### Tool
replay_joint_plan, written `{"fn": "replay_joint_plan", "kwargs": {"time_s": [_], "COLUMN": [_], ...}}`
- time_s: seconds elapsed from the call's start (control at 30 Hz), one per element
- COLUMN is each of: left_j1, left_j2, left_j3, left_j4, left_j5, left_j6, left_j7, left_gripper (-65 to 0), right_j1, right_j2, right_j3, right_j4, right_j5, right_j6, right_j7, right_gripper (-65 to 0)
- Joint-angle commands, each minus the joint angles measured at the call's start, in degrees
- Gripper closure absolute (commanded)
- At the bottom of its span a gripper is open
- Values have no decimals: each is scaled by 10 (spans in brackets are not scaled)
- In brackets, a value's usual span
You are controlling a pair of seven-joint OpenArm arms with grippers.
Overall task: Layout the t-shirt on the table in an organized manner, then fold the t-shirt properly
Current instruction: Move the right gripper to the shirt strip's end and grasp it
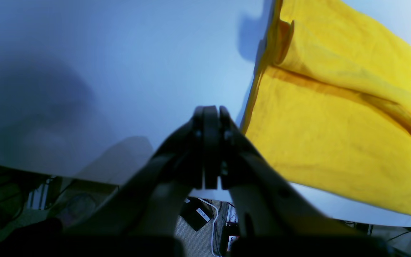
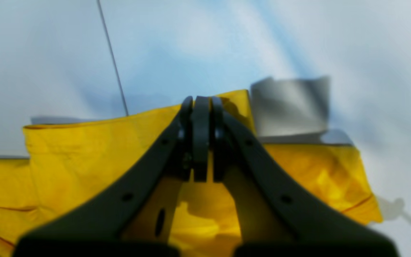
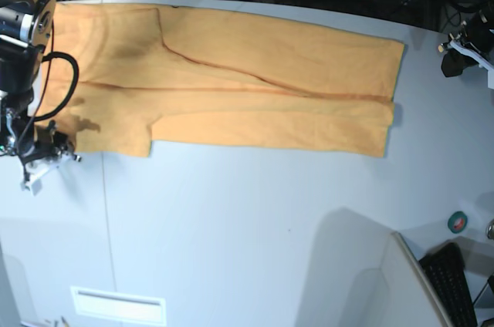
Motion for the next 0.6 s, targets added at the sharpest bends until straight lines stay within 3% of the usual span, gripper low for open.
{"fn": "replay_joint_plan", "kwargs": {"time_s": [0.0, 0.13, 0.3, 0.47, 0.57], "left_j1": [1, 1, -1, -2, -2], "left_j2": [-11, -10, -10, -10, -10], "left_j3": [-3, -3, -3, -3, -3], "left_j4": [8, 8, 8, 8, 8], "left_j5": [-8, -8, -8, -8, -8], "left_j6": [-1, -1, 0, 0, 0], "left_j7": [-11, -11, -11, -11, -11], "left_gripper": [0, 0, 0, 0, 0], "right_j1": [14, 7, -51, -114, -157], "right_j2": [10, 10, -10, -42, -67], "right_j3": [3, 4, 4, 5, 42], "right_j4": [9, 17, 130, 273, 358], "right_j5": [7, 9, 9, 9, 9], "right_j6": [1, 1, 1, 1, 1], "right_j7": [8, 5, -5, -69, -102], "right_gripper": [0, 0, 0, 0, 0]}}
